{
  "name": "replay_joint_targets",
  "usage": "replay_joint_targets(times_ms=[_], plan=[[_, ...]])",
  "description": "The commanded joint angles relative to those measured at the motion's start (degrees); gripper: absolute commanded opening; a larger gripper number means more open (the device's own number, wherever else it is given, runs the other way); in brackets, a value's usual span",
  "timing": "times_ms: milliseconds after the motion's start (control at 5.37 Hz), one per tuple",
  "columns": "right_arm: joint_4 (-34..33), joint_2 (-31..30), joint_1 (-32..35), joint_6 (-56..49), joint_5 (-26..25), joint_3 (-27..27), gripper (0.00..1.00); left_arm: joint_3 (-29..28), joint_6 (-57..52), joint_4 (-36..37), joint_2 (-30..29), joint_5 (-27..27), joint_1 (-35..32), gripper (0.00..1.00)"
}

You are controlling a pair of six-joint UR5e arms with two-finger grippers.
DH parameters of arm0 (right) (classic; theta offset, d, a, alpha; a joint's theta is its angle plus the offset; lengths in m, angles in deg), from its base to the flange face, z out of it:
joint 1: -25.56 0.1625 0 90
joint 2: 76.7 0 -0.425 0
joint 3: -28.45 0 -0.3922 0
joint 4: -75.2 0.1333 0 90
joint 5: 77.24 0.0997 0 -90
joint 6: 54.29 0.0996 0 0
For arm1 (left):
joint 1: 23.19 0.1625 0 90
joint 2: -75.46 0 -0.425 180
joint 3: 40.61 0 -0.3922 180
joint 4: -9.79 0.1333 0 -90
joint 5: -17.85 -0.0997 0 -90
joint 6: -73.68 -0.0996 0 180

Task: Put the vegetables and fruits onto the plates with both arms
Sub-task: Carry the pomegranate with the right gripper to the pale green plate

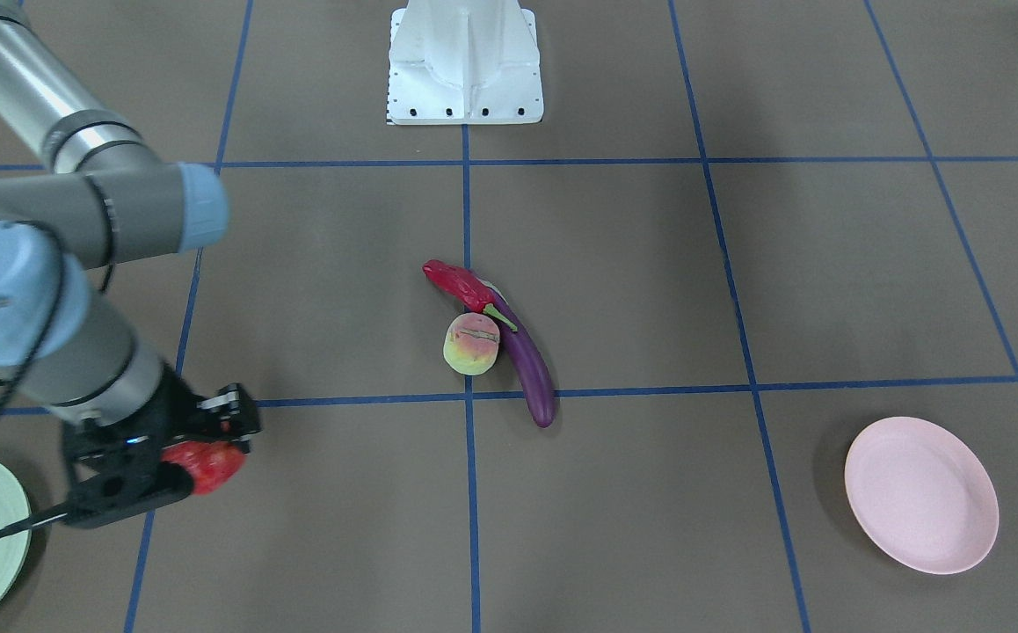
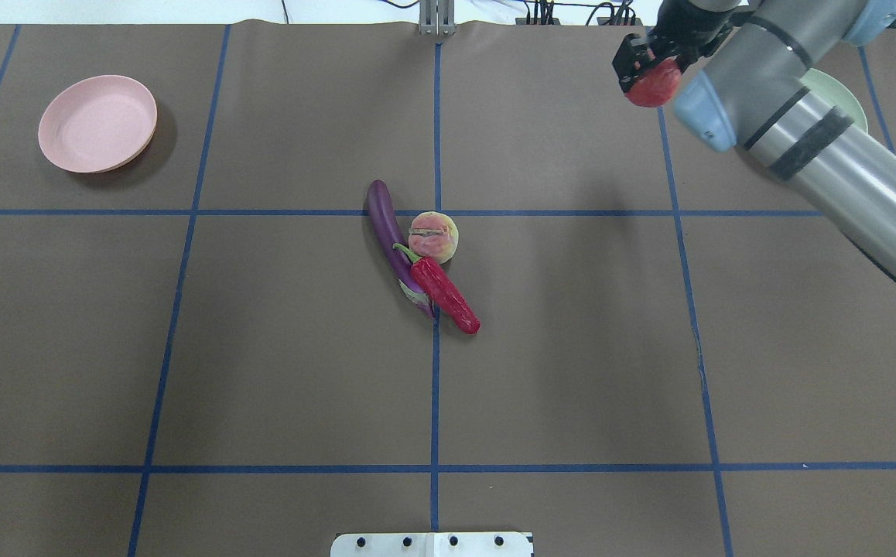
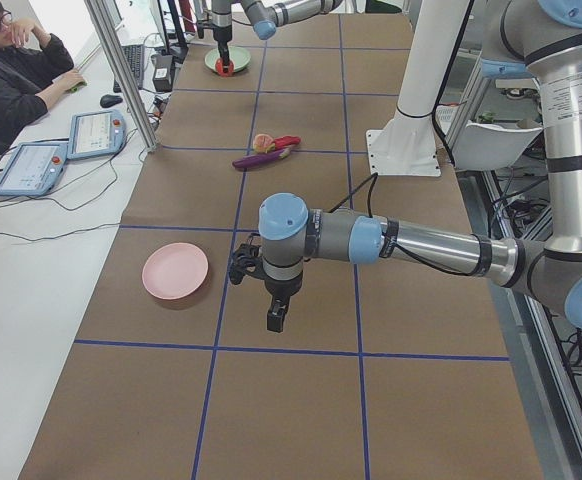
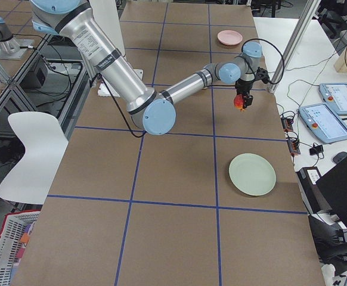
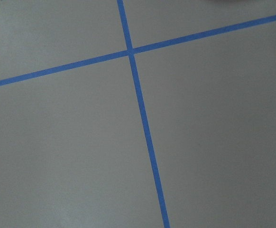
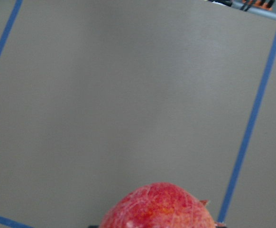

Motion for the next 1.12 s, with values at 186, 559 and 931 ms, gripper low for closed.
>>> replay_joint_targets(times_ms=[186, 559, 931], plan=[[15.17, -8.19, 10.64, -13.75, 2.86, -17.19, 0.0, -0.21, -0.18, 0.09, 0.0, 0.0, 0.0, 1.0], [21.6, -9.84, 13.39, -0.85, 2.59, -22.29, 0.01, -0.04, -0.18, 0.09, 0.09, -0.26, 0.0, 1.0], [32.72, -9.51, 10.24, 13.2, -0.28, -25.9, 0.96, 0.22, -0.18, 0.09, 0.0, -0.53, -0.09, 1.0]])
